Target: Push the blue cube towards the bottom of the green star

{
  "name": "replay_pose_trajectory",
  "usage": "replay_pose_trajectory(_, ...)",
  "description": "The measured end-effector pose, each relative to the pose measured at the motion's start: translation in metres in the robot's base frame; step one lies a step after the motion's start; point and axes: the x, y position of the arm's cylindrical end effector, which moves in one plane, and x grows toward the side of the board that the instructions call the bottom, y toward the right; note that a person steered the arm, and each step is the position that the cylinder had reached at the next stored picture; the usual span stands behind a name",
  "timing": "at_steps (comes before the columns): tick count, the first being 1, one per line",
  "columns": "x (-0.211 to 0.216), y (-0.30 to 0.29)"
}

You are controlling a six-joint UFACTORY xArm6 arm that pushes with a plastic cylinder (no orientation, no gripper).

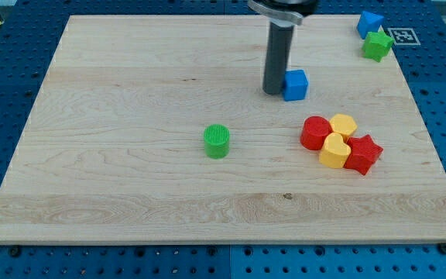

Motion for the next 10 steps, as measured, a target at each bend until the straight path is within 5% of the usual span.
replay_pose_trajectory(6, -0.033, 0.109)
replay_pose_trajectory(10, -0.061, 0.111)
